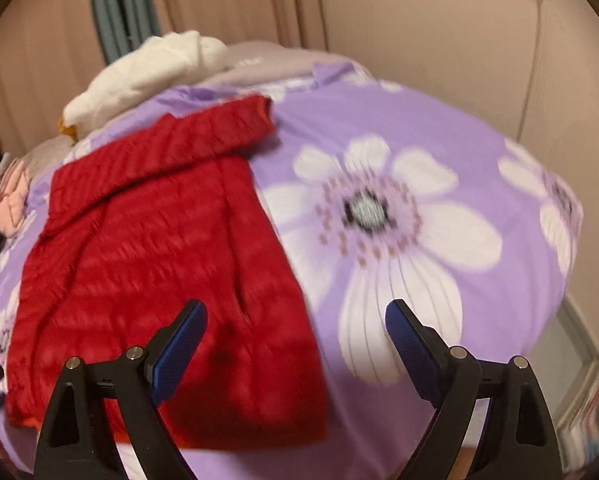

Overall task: Fold large clothes
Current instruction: 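Grasp the jacket hem with both tools and fold it toward the collar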

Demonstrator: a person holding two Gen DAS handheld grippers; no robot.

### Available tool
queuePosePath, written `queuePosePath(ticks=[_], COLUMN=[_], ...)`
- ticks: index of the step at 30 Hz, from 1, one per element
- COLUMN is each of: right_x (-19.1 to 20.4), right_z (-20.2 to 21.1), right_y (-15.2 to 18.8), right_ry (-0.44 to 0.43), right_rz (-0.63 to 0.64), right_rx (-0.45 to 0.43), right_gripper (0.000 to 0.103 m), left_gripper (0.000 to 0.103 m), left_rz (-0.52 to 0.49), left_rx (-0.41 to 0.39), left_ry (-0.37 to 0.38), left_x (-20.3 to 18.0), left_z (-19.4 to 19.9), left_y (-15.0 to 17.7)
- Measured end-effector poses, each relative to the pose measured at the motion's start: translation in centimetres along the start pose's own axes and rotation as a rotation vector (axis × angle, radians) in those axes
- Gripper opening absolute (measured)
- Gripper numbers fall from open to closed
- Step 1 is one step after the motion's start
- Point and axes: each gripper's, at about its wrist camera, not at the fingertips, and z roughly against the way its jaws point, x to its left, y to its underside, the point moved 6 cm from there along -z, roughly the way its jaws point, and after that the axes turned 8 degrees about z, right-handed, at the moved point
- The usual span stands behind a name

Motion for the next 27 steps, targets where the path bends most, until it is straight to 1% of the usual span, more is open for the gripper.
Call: queuePosePath(ticks=[1, 3, 5, 6, 7, 8, 9, 10, 12, 13, 14, 15, 17, 18, 19, 20, 21, 22, 23, 24, 25, 26, 27], right_x=[-0.2, 0.1, 0.8, 1.4, 2.3, 3.0, 3.5, 4.4, 5.4, 5.9, 6.1, 6.3, 6.7, 6.9, 7.0, 7.2, 7.4, 7.6, 7.6, 7.7, 7.8, 7.9, 7.9], right_z=[-0.3, -0.9, -0.4, -0.2, -0.1, 0.0, 0.0, -0.2, -0.8, -1.0, -1.1, -1.3, -1.7, -2.1, -2.2, -2.4, -2.7, -3.1, -3.4, -3.7, -3.9, -4.1, -4.3], right_y=[0.7, 2.2, 2.4, 2.3, 2.2, 2.1, 1.9, 1.9, 2.0, 2.1, 2.1, 1.9, 1.4, 1.1, 0.9, 0.7, 0.5, 0.4, 0.2, 0.1, 0.1, 0.1, 0.2], right_ry=[-0.021, -0.092, -0.120, -0.154, -0.222, -0.262, -0.307, -0.388, -0.497, -0.533, -0.546, -0.549, -0.527, -0.516, -0.504, -0.493, -0.477, -0.449, -0.421, -0.385, -0.333, -0.285, -0.256], right_rz=[-0.035, -0.109, -0.140, -0.154, -0.177, -0.202, -0.225, -0.256, -0.323, -0.364, -0.381, -0.383, -0.360, -0.343, -0.322, -0.304, -0.281, -0.248, -0.219, -0.186, -0.143, -0.102, -0.079], right_rx=[0.022, 0.074, 0.051, 0.044, 0.048, 0.050, 0.051, 0.072, 0.112, 0.123, 0.121, 0.114, 0.104, 0.106, 0.097, 0.082, 0.062, 0.042, 0.027, 0.006, -0.022, -0.045, -0.058], right_gripper=[0.090, 0.091, 0.093, 0.093, 0.094, 0.097, 0.097, 0.097, 0.097, 0.097, 0.097, 0.097, 0.097, 0.097, 0.097, 0.097, 0.096, 0.095, 0.090, 0.083, 0.078, 0.068, 0.058], left_gripper=[0.103, 0.103, 0.103, 0.103, 0.102, 0.102, 0.102, 0.102, 0.102, 0.102, 0.102, 0.102, 0.102, 0.099, 0.093, 0.088, 0.075, 0.067, 0.064, 0.060, 0.052, 0.048, 0.043], left_rz=[-0.017, -0.034, -0.017, 0.001, 0.025, 0.057, 0.084, 0.101, 0.128, 0.134, 0.134, 0.136, 0.150, 0.162, 0.171, 0.177, 0.168, 0.143, 0.111, 0.066, 0.016, -0.041, -0.077], left_rx=[-0.003, 0.034, 0.070, 0.091, 0.119, 0.155, 0.183, 0.212, 0.266, 0.278, 0.276, 0.256, 0.213, 0.203, 0.199, 0.194, 0.178, 0.150, 0.121, 0.088, 0.058, 0.024, 0.000], left_ry=[0.015, 0.077, 0.155, 0.202, 0.238, 0.280, 0.331, 0.390, 0.462, 0.488, 0.503, 0.495, 0.442, 0.417, 0.384, 0.333, 0.290, 0.256, 0.229, 0.200, 0.159, 0.114, 0.090], left_x=[-0.6, -2.3, -3.9, -4.7, -5.2, -5.8, -6.6, -7.5, -9.0, -9.7, -10.1, -10.3, -10.1, -9.9, -9.6, -9.2, -9.0, -8.8, -9.0, -9.3, -9.5, -9.8, -9.8], left_z=[0.1, -0.2, -0.6, -0.9, -1.4, -1.8, -2.1, -2.3, -2.5, -2.7, -2.8, -3.1, -3.9, -4.6, -5.3, -6.0, -6.5, -6.6, -6.8, -7.0, -7.4, -7.7, -7.9], left_y=[0.5, 1.4, 2.3, 2.6, 2.9, 3.3, 3.7, 4.1, 4.8, 5.0, 4.9, 4.5, 3.5, 3.0, 2.6, 2.2, 1.9, 1.6, 1.6, 1.6, 1.5, 1.6, 1.7])
